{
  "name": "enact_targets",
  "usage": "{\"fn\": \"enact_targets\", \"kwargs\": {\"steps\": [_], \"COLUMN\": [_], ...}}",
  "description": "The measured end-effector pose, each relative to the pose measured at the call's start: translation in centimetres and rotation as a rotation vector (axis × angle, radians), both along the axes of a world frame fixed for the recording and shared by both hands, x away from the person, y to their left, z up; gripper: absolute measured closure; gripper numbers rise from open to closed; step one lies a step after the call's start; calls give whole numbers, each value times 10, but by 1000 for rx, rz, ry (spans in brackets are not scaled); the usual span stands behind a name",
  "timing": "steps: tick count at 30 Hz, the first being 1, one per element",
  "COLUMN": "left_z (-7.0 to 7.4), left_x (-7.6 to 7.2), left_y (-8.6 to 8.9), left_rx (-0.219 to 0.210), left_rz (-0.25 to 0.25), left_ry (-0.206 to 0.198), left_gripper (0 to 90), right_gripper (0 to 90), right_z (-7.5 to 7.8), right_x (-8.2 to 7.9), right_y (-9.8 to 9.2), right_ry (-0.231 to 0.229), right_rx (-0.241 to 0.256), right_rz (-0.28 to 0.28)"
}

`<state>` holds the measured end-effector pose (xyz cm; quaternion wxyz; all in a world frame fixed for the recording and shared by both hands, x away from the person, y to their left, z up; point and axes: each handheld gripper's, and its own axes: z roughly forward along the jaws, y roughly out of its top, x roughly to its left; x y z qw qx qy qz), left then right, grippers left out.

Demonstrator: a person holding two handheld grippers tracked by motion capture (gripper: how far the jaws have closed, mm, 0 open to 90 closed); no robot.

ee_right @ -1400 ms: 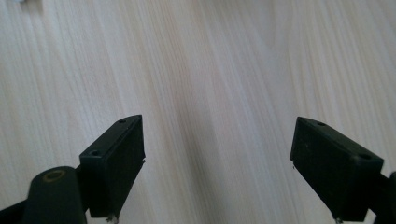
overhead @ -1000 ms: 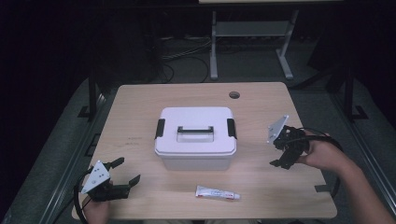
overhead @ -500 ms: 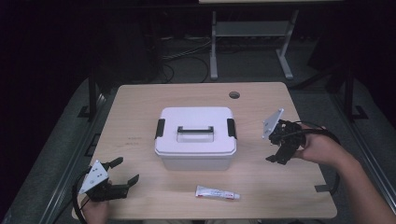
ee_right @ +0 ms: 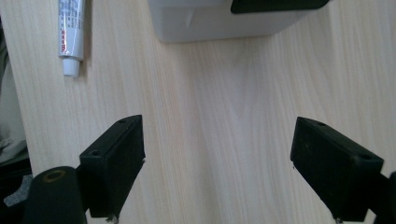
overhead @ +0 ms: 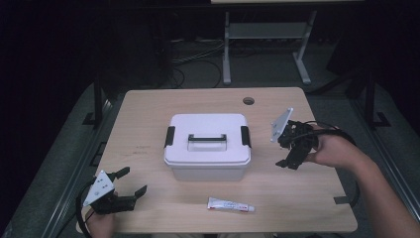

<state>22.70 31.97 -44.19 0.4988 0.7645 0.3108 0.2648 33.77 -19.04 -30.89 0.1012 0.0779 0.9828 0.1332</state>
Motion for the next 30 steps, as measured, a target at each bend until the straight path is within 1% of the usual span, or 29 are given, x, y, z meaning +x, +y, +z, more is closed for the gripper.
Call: {"fn": "enact_targets", "kwargs": {"steps": [3,9,10,12,20,30], "left_z": [0,0,0,0,0,1], "left_x": [0,0,0,1,1,1], "left_y": [1,1,2,2,3,3], "left_rx": [1,1,3,1,-8,-7], "left_rz": [1,1,1,2,5,5], "left_ry": [-2,-4,-3,-4,-3,-6], "left_gripper": [135,135,136,135,135,136], "right_gripper": [172,172,172,172,172,172], "right_z": [6,13,17,18,27,34], "right_x": [1,2,3,3,6,11], "right_y": [7,17,23,25,46,63], "right_ry": [-5,-7,-10,-11,-13,-13], "right_rx": [-5,-10,-13,-14,-18,-25], "right_rz": [13,32,38,40,73,83]}}
